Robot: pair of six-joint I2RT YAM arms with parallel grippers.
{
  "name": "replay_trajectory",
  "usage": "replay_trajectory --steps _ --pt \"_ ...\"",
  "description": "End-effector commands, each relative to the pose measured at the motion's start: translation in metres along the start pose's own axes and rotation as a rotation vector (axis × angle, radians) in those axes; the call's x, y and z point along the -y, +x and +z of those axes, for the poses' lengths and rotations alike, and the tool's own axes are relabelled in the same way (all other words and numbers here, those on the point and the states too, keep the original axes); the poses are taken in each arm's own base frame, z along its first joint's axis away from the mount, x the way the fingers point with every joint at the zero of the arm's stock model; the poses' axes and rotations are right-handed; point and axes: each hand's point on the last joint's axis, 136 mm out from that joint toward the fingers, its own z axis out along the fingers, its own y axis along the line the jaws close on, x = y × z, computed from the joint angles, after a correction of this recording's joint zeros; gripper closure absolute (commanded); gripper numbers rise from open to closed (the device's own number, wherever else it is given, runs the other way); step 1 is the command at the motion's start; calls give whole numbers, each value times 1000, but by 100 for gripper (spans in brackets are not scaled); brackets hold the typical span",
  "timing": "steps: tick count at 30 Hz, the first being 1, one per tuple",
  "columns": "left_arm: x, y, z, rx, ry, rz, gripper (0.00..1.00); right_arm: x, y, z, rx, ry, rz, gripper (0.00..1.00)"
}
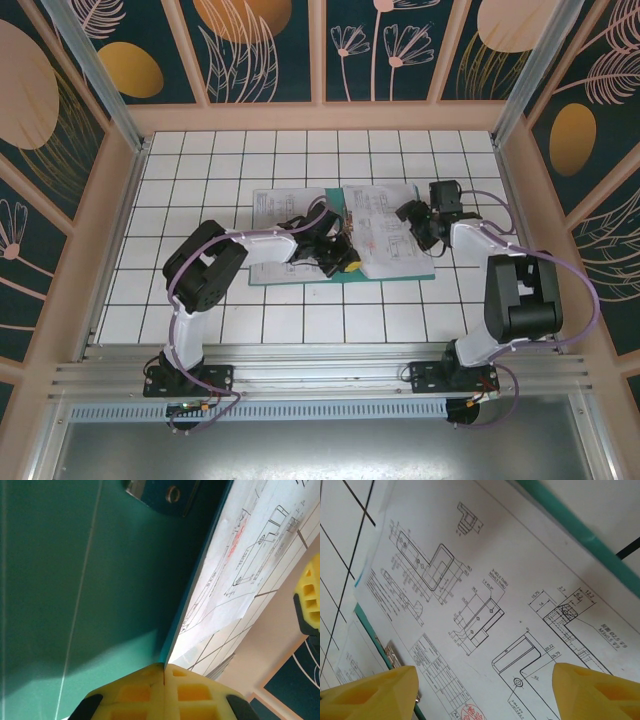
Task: Put the files into the folder
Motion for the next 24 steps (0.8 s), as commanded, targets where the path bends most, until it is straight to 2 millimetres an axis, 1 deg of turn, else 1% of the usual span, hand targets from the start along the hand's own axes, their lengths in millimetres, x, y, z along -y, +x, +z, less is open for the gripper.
replay_trajectory --steps 1,4,10,12,15,19,24 --pt "-5 -1 -9 15 -20 -11 100 2 9 9 -36 -17 9 28" --pt "-6 -1 -9 23 -31 -8 99 6 14 15 -56 -15 22 28" --pt "-9 -2 -9 26 -41 -11 82 17 21 24 -76 2 40 28" --pt "-10 -2 -9 29 -44 -11 79 19 22 25 -81 6 42 28" --pt "-11 -3 -10 34 -50 -10 78 22 24 27 -86 10 44 29" --pt "-11 -4 -11 39 -53 -10 79 19 23 25 -81 4 45 29" --pt "-12 -6 -14 61 -70 -5 79 10 17 16 -54 -14 35 28"
